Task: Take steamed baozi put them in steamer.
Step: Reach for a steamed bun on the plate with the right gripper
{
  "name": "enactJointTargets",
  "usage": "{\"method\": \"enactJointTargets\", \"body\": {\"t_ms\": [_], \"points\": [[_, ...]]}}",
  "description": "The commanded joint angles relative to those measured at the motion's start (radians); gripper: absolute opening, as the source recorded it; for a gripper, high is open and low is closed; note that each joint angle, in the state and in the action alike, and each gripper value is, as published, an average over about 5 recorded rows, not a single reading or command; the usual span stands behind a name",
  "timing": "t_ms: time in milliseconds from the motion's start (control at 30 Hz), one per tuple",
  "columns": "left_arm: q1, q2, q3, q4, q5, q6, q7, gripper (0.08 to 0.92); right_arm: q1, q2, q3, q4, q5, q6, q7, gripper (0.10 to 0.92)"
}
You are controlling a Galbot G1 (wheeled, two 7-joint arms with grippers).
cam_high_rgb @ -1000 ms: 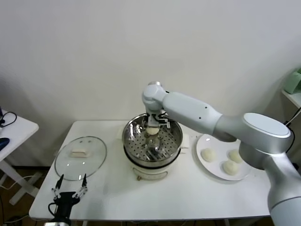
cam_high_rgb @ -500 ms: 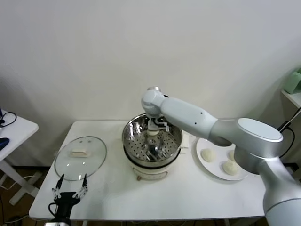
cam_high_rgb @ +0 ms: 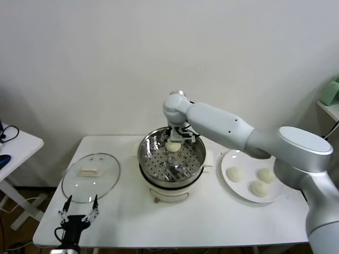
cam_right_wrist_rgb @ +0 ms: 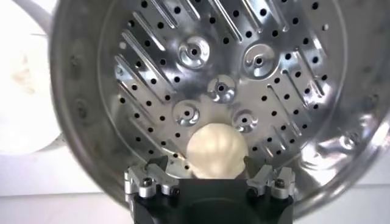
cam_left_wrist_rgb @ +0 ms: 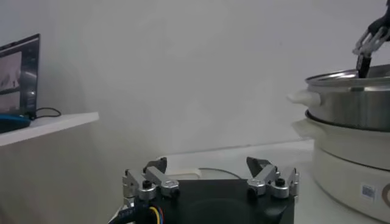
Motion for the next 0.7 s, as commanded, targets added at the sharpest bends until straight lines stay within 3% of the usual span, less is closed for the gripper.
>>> {"method": "enactJointTargets", "body": {"t_ms": [33,333,533,700], "points": [[-0.001,0.003,0.003,0.003,0.001,0.0,0.0,0.823,0.146,-0.223,-0.082,0.068,0.395,-0.185,-0.007,0.823],[0.005,0.005,0.009,-0.013,0.005,0.001,0.006,0.823,0.179,-0.536,-0.26,0.085,0.797,-0.569,0.033,0.823],[0.0,0.011,0.016,-0.019,0.004,0.003,0.004,0.823,0.036,-0.643,-0.183,0.018,0.848,-0.621,0.087,0.823],[-0.018,0.009,0.02,-0.02,0.002,0.003,-0.024,0.823,-0.104,-0.648,-0.069,-0.06,0.777,-0.616,0.103,0.823]]}}
